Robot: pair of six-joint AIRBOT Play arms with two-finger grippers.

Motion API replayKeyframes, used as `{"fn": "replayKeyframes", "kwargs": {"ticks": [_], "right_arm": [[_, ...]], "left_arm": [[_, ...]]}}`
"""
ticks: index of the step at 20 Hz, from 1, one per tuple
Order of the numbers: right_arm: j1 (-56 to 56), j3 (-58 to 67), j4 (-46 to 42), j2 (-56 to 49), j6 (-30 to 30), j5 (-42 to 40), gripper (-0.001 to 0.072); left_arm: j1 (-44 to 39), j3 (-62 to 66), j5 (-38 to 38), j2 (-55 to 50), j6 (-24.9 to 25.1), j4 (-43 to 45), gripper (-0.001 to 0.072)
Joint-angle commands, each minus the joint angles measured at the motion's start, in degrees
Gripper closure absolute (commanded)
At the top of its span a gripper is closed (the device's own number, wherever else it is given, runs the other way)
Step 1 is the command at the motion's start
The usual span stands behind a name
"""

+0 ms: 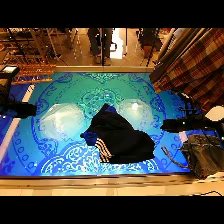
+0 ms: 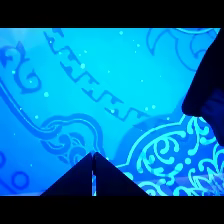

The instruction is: Fold the clothes and pants, and hang the long-sleeved shirts on hangers.

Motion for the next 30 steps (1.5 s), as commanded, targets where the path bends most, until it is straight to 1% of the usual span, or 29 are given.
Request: {"fn": "replayKeyframes", "kwargs": {"ticks": [1,4,11,15,16,17,18,19,20,22,24,25,27,29,30], "right_arm": [[0.1,0.0,0.0,0.0,0.0,0.0,0.0696],[0.1,0.0,0.0,0.0,0.0,0.0,0.0696],[0.1,0.0,0.0,0.0,-0.2,-0.3,0.0696],[0.1,0.0,5.0,0.0,-0.1,-1.5,0.0696],[0.1,0.0,6.5,0.0,0.0,-1.4,0.0696],[0.1,0.0,7.9,0.0,-0.1,-1.4,0.0696],[0.1,0.0,8.9,0.0,0.0,-1.5,0.0696],[0.1,0.0,9.9,0.0,0.0,-1.5,0.0696],[0.1,0.0,11.7,0.0,0.0,-1.7,0.0695],[0.1,0.0,14.6,0.0,-0.2,-4.5,0.0696],[0.2,0.0,12.4,0.0,-3.6,-5.2,0.0696],[-0.5,0.0,9.4,0.0,-3.2,-5.4,0.0696],[-2.9,-0.5,6.6,0.1,-3.1,-5.5,0.0697],[-6.6,-3.8,4.4,0.1,-4.2,-4.4,0.0696],[-9.0,-6.9,4.9,0.1,-5.1,-3.0,0.0679]], "left_arm": [[0.0,0.0,0.0,0.0,0.0,0.0,0.0691],[0.0,0.0,1.7,0.0,0.0,0.0,0.0691],[0.0,0.0,3.0,-0.2,0.0,0.0,0.0692],[-0.1,0.0,3.3,-1.7,0.0,0.0,0.0692],[-0.1,0.0,3.1,-2.5,0.0,-0.7,0.0672],[-0.1,0.0,3.1,-3.3,0.0,-2.2,0.0482],[-0.1,0.0,3.2,-4.1,0.0,-4.6,0.0025],[-0.1,0.0,3.6,-5.2,-0.4,-8.4,0.0006],[-0.1,0.0,3.9,-6.5,0.3,-12.4,0.0009],[-0.1,0.0,4.9,-10.3,5.3,-23.0,0.0010],[-0.1,0.0,2.7,-14.6,10.7,-33.0,0.0010],[-0.1,0.0,0.7,-16.6,11.9,-35.8,0.0010],[0.0,-0.8,-1.7,-20.2,12.3,-36.5,0.0012],[1.4,-5.5,0.1,-21.8,13.7,-37.6,0.0014],[2.2,-8.8,1.6,-22.1,15.4,-39.5,0.0014]]}}
